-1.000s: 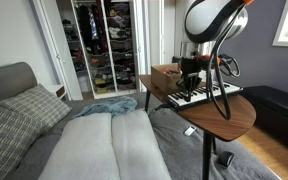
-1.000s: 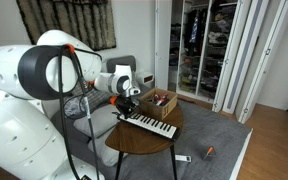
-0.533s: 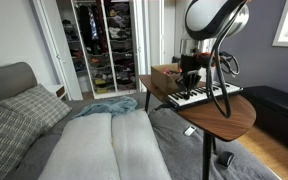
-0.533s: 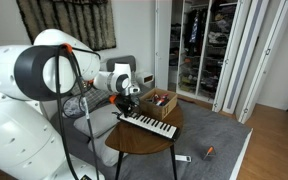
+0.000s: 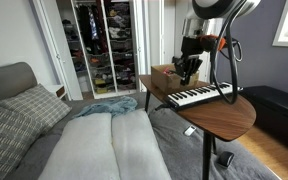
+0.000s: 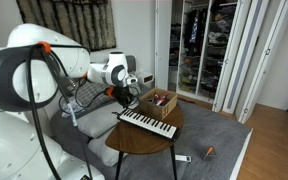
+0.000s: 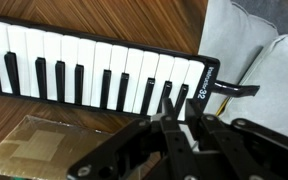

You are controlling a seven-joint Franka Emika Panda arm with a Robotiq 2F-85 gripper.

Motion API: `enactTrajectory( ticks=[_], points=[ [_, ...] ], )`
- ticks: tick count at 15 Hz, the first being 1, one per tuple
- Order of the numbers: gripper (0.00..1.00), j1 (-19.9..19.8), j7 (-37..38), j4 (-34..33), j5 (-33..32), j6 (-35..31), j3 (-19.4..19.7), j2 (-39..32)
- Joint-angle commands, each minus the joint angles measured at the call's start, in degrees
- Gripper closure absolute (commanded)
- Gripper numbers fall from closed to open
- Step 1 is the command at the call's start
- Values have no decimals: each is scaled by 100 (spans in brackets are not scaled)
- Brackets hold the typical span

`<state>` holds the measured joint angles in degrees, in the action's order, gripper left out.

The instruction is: Push the first a key from the left on the keyboard

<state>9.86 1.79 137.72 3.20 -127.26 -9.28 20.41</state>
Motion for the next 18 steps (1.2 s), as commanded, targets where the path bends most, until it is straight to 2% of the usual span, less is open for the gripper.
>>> enactTrajectory(
  ticks=[1, 8, 17, 18],
  points=[
    [49, -28, 183, 22, -153, 214, -83, 423],
    [2, -110, 524, 146, -291, 531, -159, 1159],
    [0, -325, 963, 427, -394, 955, -153, 1941],
    [0, -246, 766, 245, -287, 856, -93, 1650]
  ],
)
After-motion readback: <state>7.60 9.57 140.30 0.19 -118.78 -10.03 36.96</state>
